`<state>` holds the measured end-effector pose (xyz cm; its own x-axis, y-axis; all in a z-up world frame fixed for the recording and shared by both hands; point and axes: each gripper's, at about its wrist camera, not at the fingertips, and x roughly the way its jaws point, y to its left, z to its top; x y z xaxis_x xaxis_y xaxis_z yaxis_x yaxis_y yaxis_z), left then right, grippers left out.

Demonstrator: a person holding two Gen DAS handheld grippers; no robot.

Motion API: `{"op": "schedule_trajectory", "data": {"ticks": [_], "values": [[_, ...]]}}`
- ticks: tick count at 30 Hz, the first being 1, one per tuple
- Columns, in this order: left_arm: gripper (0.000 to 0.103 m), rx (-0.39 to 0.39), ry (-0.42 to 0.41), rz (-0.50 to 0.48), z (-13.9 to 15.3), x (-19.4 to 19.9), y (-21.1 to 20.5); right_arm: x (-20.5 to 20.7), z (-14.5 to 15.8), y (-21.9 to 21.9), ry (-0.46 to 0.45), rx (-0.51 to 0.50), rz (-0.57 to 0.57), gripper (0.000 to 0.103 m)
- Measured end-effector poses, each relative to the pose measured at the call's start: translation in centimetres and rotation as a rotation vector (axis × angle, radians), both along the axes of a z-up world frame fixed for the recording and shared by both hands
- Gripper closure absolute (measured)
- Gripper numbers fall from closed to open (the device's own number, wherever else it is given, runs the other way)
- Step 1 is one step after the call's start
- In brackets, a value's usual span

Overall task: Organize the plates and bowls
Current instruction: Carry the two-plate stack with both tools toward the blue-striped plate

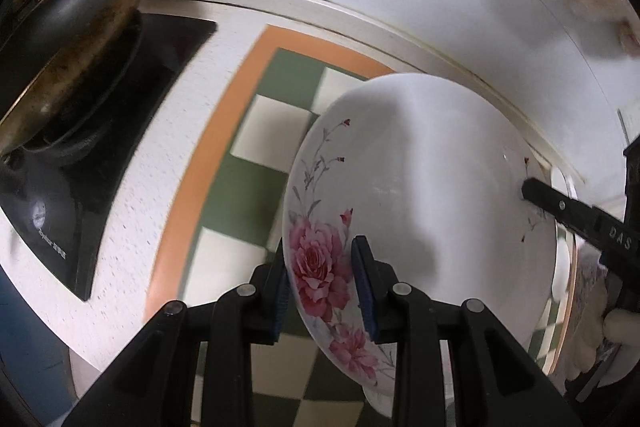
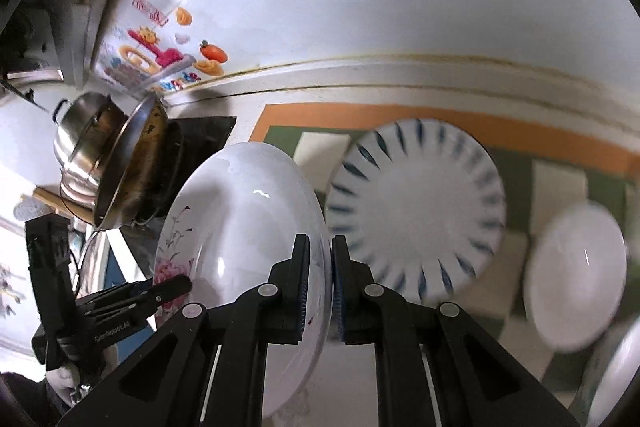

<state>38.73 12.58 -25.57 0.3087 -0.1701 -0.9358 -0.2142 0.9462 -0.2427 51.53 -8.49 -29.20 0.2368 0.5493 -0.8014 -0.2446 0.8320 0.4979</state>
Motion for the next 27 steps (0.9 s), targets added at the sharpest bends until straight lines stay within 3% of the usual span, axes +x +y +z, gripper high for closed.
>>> {"op": "schedule_trajectory", "data": {"ticks": [5,13,27], "values": [[0.077,-0.004,0.025,-0.065,-0.6,-1.7,-2.7,-5.1,-0.4,-4.3,0.024,0.028,-0.075,0.090],[0.077,0.009,0.094,-0.159,-3.1,-4.1,-7.0,-11.4,-3.8,-9.5,0.100,0.050,-0.159,0.090],[0.076,0.061,0.201,-0.230,-7.0,-4.8,-10.9,-14.6,-9.3,-12.3,0.197,0.039,-0.196,0.090]]}}
